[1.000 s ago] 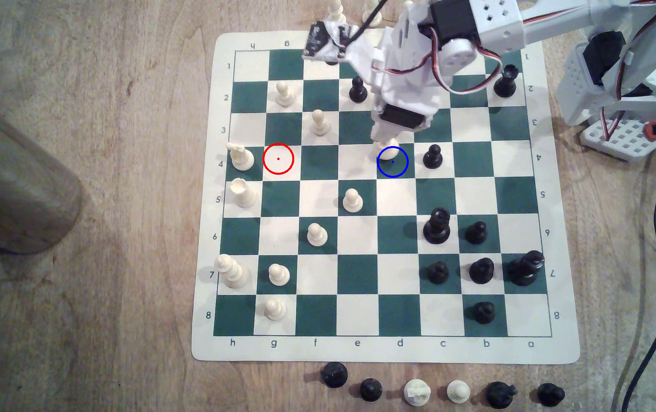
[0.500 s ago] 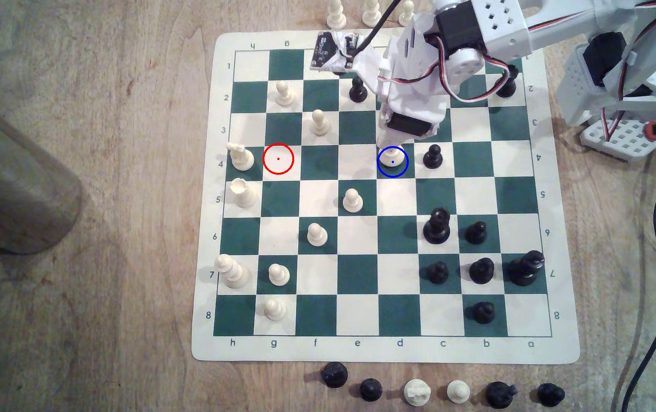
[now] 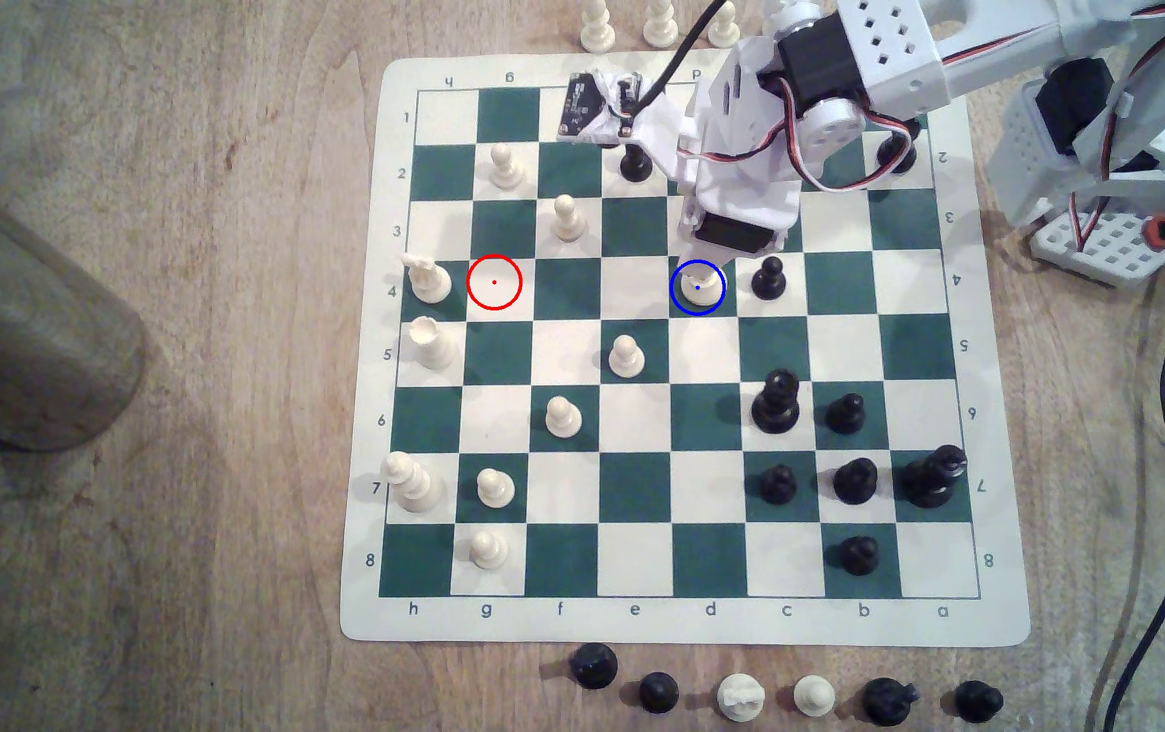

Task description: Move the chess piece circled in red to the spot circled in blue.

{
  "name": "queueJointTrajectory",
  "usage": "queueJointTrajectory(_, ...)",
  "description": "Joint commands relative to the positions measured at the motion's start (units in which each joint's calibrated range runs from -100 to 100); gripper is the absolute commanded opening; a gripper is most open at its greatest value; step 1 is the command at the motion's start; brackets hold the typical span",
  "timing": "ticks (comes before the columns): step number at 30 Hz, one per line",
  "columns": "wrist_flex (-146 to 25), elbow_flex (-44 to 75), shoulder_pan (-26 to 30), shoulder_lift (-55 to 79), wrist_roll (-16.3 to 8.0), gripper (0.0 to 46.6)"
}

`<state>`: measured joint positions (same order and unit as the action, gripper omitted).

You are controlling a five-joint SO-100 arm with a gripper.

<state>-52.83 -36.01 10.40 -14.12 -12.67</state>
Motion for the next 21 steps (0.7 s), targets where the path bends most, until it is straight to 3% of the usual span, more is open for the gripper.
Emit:
queueJointTrajectory(1, 0.8, 0.7, 0.1, -1.6, 0.0, 8.5)
queueJointTrajectory(4, 0.7, 0.3, 0.1, -1.5, -0.2, 14.8)
queueJointTrajectory(8, 0.1, 0.1, 0.2, -1.6, -0.2, 17.9)
queueJointTrajectory(21, -5.7, 0.0, 0.4, -5.9, 0.4, 19.3)
